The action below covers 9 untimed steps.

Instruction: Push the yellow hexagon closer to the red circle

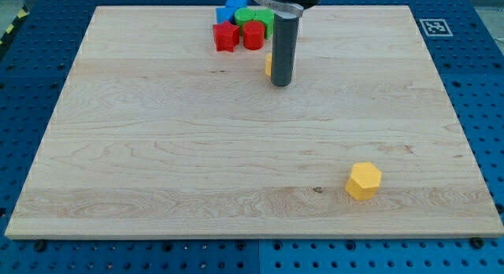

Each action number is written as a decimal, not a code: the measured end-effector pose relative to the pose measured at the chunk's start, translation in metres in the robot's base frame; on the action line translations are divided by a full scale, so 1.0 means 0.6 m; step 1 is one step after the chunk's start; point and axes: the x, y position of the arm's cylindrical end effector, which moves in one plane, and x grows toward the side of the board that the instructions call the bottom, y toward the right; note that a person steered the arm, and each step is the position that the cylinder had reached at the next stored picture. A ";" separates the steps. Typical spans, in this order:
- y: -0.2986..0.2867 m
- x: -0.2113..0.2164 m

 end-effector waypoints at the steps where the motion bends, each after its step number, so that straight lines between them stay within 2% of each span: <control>1: 0.000 -0.037; 4: -0.020 -0.108; 5: -0.062 -0.027; 6: -0.110 0.100; 7: -0.099 0.262; 8: -0.036 0.397; 9: 0.014 0.400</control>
